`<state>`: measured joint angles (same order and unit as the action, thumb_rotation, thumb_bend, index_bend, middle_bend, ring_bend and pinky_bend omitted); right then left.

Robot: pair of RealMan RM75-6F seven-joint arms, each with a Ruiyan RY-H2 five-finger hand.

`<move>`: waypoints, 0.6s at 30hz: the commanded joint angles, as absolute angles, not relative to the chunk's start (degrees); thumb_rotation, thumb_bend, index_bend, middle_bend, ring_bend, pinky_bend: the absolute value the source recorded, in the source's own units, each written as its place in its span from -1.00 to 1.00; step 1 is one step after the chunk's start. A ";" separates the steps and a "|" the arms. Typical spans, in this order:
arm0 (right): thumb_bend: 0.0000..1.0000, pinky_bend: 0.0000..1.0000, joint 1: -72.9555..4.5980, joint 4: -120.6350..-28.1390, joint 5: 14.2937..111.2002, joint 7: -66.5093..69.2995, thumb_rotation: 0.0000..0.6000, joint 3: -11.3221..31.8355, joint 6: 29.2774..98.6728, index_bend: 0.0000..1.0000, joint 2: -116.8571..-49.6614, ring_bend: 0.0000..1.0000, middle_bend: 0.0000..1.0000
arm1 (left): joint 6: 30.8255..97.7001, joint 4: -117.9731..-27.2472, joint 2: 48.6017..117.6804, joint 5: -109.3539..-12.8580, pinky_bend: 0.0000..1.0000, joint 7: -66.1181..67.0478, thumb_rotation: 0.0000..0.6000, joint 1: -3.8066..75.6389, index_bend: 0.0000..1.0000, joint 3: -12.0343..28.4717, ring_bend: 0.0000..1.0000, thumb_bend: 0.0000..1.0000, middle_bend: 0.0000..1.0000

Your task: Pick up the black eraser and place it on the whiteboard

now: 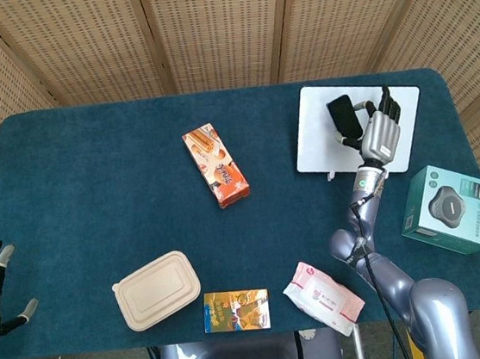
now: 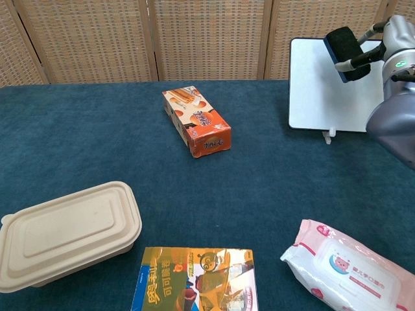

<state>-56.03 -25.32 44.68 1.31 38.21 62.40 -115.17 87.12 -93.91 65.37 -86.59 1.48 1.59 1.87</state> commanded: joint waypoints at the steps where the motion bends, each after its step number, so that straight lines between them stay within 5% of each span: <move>1: -0.64 -1.00 -57.63 -21.09 44.47 3.22 1.00 39.05 59.71 -0.09 -116.87 -1.00 -1.00 | 86.93 -93.85 65.44 -86.48 -1.00 1.62 1.00 1.66 -1.00 1.80 -1.00 -0.50 -1.00; 18: -0.63 -1.00 -60.19 -12.62 42.33 5.30 1.00 42.33 52.70 -0.09 -118.98 -1.00 -1.00 | 86.32 -93.11 65.48 -85.83 -1.00 0.93 1.00 1.86 -1.00 1.66 -1.00 -0.50 -1.00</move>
<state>-60.09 -12.89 42.44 5.18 42.16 52.95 -118.89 86.33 -93.12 65.47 -85.83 0.93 1.85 1.66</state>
